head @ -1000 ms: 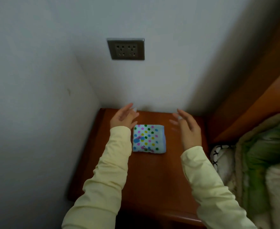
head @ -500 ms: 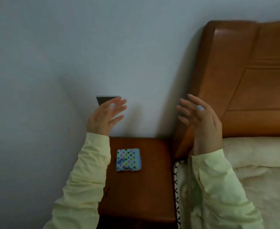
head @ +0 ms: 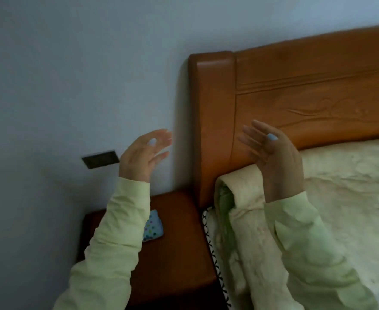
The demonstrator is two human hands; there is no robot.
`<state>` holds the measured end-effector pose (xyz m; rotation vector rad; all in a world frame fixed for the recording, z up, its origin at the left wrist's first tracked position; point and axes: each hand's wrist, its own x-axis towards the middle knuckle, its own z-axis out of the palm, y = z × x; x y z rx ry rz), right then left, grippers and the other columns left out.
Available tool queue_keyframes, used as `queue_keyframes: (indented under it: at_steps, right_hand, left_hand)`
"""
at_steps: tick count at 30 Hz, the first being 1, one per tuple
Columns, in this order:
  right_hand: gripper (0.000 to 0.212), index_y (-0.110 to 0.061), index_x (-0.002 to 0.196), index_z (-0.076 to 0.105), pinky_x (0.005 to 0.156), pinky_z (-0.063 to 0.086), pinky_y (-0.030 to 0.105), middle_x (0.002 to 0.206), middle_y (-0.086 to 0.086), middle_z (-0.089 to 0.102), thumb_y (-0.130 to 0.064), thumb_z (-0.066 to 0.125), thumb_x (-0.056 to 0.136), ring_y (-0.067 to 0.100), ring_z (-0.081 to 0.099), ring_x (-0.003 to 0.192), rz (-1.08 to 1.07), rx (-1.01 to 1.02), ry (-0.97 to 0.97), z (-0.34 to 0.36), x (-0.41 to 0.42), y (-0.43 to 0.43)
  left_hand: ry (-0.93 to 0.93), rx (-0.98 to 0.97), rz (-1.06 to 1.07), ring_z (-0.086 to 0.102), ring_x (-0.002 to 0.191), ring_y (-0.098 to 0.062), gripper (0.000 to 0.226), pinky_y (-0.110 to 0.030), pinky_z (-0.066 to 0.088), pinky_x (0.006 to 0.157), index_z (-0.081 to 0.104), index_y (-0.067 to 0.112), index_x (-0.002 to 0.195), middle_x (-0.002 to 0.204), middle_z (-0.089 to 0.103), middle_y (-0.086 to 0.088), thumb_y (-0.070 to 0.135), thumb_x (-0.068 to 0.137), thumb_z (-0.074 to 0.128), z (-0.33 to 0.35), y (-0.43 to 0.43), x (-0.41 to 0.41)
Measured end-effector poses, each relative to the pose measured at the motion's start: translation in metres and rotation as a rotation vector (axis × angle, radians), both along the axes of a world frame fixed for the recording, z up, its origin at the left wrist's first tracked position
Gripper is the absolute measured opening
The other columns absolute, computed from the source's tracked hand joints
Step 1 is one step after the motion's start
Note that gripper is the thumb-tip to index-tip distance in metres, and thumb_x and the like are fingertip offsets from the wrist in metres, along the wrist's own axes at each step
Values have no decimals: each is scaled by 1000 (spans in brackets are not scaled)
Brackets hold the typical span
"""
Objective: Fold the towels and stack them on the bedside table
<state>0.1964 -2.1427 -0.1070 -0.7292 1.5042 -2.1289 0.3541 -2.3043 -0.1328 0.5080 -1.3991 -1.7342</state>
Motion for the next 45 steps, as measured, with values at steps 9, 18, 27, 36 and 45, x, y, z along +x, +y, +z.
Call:
queue_keyframes:
  at_steps: [9, 18, 27, 36, 45]
  right_hand:
    - [31, -23, 95, 68, 81, 53, 31, 99, 2, 73, -20, 40, 82, 22, 67, 101, -382, -53, 47, 2, 9, 103]
    - [31, -17, 97, 66, 85, 53, 35, 102, 7, 72, -20, 41, 80, 24, 67, 100, -822, -47, 75, 13, 30, 257]
    - [32, -14, 101, 64, 83, 54, 31, 101, 4, 72, -21, 40, 81, 22, 68, 99, -1183, -72, 114, 29, 97, 420]
    - [32, -16, 102, 64, 83, 53, 31, 100, 0, 73, -22, 39, 81, 21, 67, 100, -1435, -48, 132, 27, 199, 562]
    - [32, -18, 102, 64, 84, 54, 33, 100, 1, 73, -23, 39, 82, 23, 67, 100, -1799, -53, 108, 14, 312, 650]
  left_hand:
    - [39, 12, -287, 69, 86, -13, 21, -31, 55, 82, 63, 17, 87, 80, 75, 6, 23, 75, 47, 13, 67, -69]
    - [69, 31, -732, 70, 83, -10, 26, -27, 54, 78, 72, 21, 77, 81, 75, 5, 24, 76, 46, 17, 204, -145]
    - [62, 25, -1109, 71, 76, -7, 21, -19, 57, 70, 66, 18, 80, 73, 75, 6, 24, 71, 48, 29, 390, -161]
    - [87, 31, -1368, 71, 80, -9, 25, -20, 56, 72, 63, 16, 88, 78, 75, 6, 28, 66, 59, 24, 560, -100]
    - [65, -17, -1665, 71, 85, -12, 37, -26, 56, 76, 65, 20, 89, 84, 75, 5, 40, 58, 59, 17, 688, -44]
